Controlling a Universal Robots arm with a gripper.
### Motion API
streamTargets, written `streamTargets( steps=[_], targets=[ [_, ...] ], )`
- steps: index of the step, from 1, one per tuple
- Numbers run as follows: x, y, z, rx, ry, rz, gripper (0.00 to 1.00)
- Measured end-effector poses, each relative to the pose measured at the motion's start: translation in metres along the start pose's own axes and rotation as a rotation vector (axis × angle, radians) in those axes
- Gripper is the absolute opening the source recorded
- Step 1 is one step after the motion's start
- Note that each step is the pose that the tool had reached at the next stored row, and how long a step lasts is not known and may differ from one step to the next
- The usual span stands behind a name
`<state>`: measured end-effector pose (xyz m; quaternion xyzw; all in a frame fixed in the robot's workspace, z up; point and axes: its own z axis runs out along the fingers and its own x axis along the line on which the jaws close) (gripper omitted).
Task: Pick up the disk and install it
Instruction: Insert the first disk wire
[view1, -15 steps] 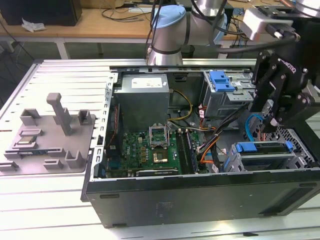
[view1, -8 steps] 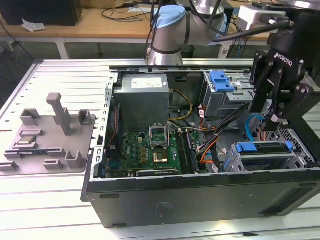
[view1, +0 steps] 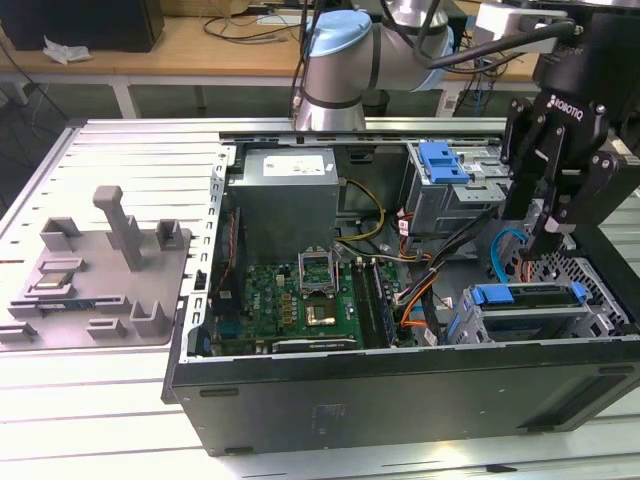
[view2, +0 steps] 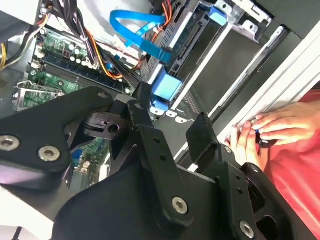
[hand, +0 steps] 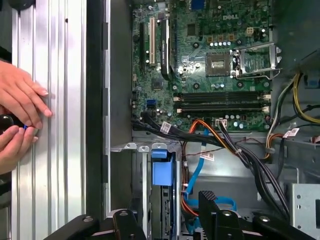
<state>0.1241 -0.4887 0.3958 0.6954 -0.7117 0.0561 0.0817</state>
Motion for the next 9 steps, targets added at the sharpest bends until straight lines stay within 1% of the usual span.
streamTargets(
  steps=[3, 4, 5, 6, 7, 8, 9],
  targets=[
    [-0.0016, -0.0041, -0.0003, -0.0095, -0.001, 0.048, 0.56],
    [-0.0018, -0.0049, -0.0004, -0.0119, -0.0005, 0.061, 0.56],
    [-0.0022, -0.0054, -0.0004, -0.0127, 0.0017, 0.065, 0.56],
    [-0.0032, -0.0061, -0.0005, -0.0134, 0.0095, 0.071, 0.56],
    [-0.0049, -0.0068, -0.0006, -0.0133, 0.0222, 0.074, 0.56],
    [-0.006, -0.0072, -0.0006, -0.0132, 0.0302, 0.075, 0.56],
    [-0.007, -0.0076, -0.0008, -0.0131, 0.0362, 0.077, 0.56]
  ],
)
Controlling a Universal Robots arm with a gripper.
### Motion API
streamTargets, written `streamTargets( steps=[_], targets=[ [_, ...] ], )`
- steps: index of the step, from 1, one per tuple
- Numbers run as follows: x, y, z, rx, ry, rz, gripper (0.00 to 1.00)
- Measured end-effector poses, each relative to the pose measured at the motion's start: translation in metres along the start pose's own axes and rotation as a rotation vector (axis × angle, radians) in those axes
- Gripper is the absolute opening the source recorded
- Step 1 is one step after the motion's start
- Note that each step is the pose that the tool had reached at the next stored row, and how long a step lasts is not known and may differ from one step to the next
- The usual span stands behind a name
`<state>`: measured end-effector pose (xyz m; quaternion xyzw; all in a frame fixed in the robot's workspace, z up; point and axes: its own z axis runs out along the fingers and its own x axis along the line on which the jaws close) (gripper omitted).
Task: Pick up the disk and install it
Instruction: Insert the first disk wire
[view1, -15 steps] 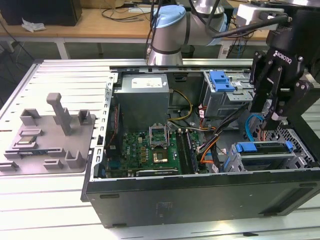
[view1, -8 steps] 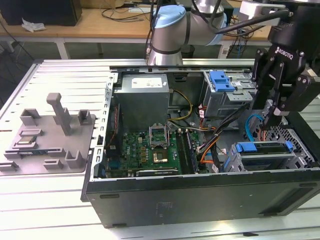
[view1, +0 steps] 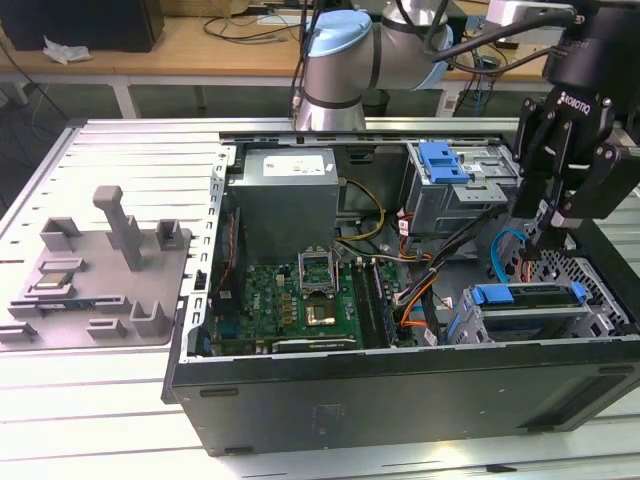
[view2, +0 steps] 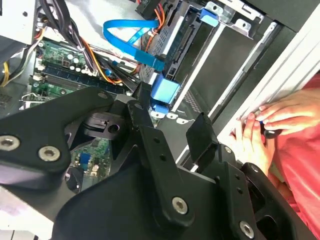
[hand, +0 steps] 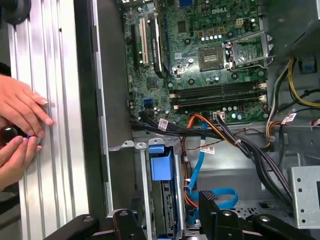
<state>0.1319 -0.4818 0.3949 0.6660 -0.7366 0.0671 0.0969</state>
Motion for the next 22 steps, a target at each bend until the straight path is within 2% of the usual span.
streamTargets(
  steps=[11, 12, 13, 16, 22],
  targets=[
    [-0.0154, -0.0073, -0.0028, 0.0003, 0.0527, 0.02, 0.56],
    [-0.0181, -0.0089, -0.0032, 0.0005, 0.0635, 0.023, 0.56],
    [-0.0193, -0.0098, -0.0034, 0.0005, 0.0678, 0.024, 0.56],
    [-0.0232, -0.0128, -0.0041, -0.0002, 0.0786, 0.03, 0.56],
    [-0.0279, -0.0222, -0.005, -0.0061, 0.0894, 0.052, 0.56]
  ],
)
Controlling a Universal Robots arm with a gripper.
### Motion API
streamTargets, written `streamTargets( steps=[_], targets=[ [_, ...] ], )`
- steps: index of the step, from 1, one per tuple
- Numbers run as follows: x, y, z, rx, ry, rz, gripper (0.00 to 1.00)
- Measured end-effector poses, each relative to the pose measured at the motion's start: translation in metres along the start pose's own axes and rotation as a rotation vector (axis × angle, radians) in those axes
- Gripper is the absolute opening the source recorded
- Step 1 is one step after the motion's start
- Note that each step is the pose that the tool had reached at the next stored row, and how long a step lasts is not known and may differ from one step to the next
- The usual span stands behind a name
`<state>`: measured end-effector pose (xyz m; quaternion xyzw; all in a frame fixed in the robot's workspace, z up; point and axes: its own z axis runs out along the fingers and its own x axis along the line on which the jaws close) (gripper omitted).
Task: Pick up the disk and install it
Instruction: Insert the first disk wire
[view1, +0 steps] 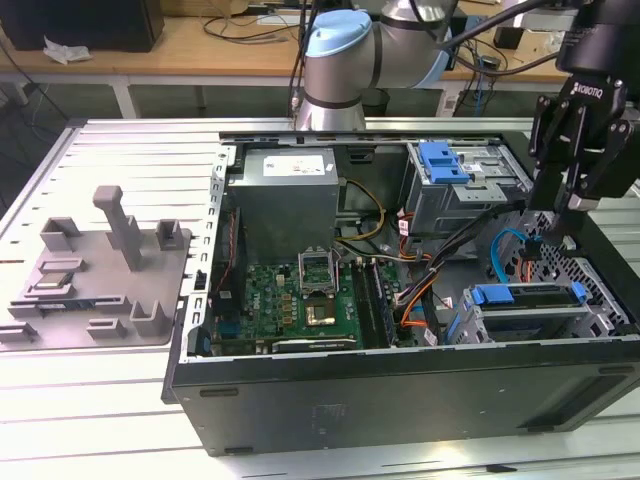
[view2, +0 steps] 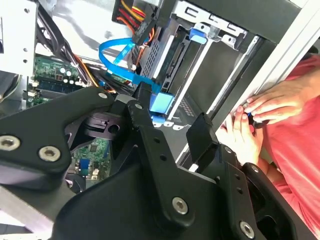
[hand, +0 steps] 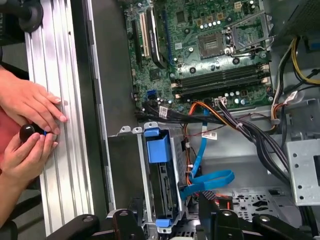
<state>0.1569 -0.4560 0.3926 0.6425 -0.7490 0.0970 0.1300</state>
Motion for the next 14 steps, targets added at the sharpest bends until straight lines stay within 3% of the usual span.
streamTargets(
  steps=[11, 14],
  targets=[
    [-0.0085, -0.0175, -0.0023, -0.0134, 0.0055, 0.04, 0.56],
    [-0.0196, -0.017, -0.0046, -0.0143, 0.0072, 0.04, 0.56]
  ],
)
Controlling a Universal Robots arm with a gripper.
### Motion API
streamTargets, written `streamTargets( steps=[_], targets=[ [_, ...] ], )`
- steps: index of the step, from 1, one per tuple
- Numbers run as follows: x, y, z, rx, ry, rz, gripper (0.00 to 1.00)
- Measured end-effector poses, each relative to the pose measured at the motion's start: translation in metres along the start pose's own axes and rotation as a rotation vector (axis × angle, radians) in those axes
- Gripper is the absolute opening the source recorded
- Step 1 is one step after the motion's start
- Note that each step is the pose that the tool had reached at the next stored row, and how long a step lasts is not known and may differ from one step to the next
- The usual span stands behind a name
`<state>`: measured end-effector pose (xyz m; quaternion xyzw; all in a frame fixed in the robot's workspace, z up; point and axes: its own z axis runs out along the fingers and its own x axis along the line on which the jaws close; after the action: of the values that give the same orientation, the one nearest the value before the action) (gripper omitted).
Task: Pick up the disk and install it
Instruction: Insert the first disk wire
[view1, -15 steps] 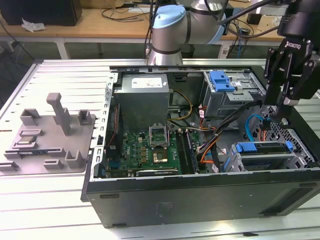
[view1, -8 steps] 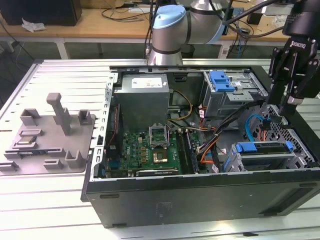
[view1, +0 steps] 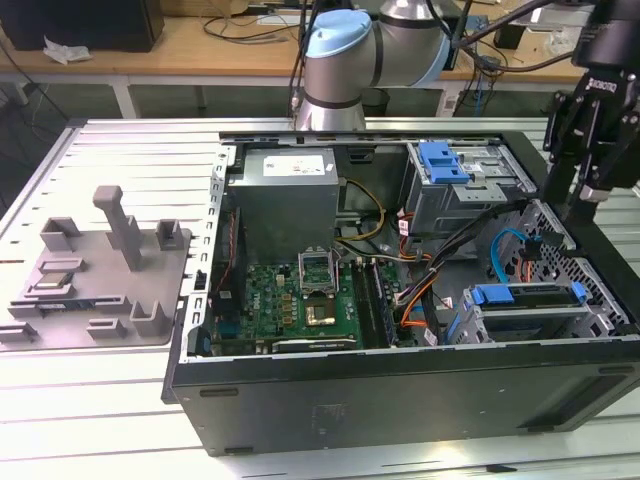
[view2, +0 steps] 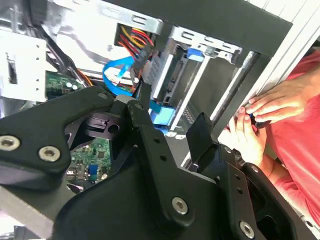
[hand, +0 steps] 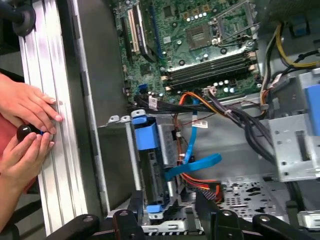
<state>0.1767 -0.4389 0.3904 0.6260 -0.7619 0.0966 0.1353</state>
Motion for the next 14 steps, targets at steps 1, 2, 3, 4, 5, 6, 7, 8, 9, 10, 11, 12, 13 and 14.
streamTargets(
  steps=[1, 2, 3, 4, 5, 6, 7, 8, 9, 10, 11, 12, 13, 14],
  targets=[
    [-0.0036, 0.0006, -0.0008, -0.0002, 0.0004, 0.0, 0.56],
    [-0.01, 0.0015, -0.0022, -0.0003, 0.0016, 0.0, 0.56],
    [-0.0146, 0.0016, -0.0029, -0.0005, 0.0028, 0.0, 0.56],
    [-0.0179, 0.0014, -0.0033, -0.0007, 0.0038, 0.0, 0.56],
    [-0.0216, 0.0006, -0.0038, -0.0011, 0.0051, 0.0, 0.56],
    [-0.0255, -0.0011, -0.0041, -0.0019, 0.0059, -0.001, 0.56],
    [-0.0312, -0.0078, -0.0042, -0.0058, 0.0071, -0.002, 0.56],
    [-0.0331, -0.0113, -0.0023, -0.0077, 0.0075, -0.003, 0.56],
    [-0.0339, -0.012, -0.0002, -0.0079, 0.0075, -0.002, 0.56],
    [-0.0348, -0.013, 0.0018, -0.0084, 0.0075, -0.001, 0.56],
    [-0.0354, -0.0143, 0.0026, -0.0087, 0.0077, -0.001, 0.56],
    [-0.0359, -0.0152, 0.0035, -0.0091, 0.0074, 0.0, 0.55],
    [-0.0362, -0.0156, 0.004, -0.0092, 0.0073, 0.0, 0.55],
    [-0.0363, -0.0159, 0.0044, -0.0093, 0.0073, 0.001, 0.48]
  ],
)
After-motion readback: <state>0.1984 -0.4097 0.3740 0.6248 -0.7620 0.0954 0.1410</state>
